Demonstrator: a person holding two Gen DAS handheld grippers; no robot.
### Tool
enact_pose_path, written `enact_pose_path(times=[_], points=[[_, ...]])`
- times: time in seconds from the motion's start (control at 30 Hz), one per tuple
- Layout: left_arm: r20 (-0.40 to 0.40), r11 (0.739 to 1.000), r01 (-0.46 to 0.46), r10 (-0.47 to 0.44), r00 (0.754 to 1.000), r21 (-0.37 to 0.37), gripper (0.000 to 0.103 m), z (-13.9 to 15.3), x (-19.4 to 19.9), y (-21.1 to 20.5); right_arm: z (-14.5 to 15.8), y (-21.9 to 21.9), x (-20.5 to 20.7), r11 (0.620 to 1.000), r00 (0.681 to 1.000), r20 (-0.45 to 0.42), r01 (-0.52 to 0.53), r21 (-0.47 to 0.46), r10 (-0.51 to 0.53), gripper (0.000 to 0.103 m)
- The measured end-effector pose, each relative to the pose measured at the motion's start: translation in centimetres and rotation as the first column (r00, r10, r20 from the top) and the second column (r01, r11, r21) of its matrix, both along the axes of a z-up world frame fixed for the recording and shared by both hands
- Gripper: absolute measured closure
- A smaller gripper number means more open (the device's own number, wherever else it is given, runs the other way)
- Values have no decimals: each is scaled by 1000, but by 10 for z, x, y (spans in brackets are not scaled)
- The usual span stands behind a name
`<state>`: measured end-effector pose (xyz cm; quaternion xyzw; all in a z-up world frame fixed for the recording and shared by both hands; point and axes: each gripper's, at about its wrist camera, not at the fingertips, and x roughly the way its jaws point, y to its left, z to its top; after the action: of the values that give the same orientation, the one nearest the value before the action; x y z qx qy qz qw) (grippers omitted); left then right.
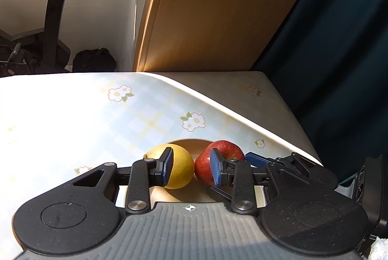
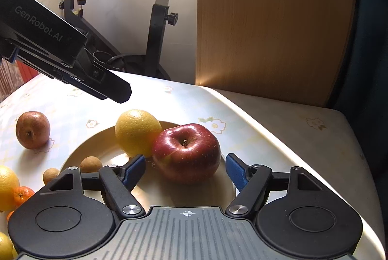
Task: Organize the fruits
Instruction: 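Withdraw the left gripper from the plate back toward the fruit pile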
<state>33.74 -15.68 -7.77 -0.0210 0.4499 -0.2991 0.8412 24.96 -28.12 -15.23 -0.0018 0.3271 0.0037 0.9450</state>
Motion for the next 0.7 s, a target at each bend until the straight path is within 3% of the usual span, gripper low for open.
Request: enact_pose_path(times=[0.37, 0.7], points=[[65, 999, -43, 41, 997, 20, 67, 21, -47, 60, 24, 23, -41, 998, 997, 71, -20, 53, 17, 31], [100, 994, -106, 102, 990, 30, 66, 17, -76, 112, 19, 60, -78, 990, 995, 97, -49, 136, 36, 31]])
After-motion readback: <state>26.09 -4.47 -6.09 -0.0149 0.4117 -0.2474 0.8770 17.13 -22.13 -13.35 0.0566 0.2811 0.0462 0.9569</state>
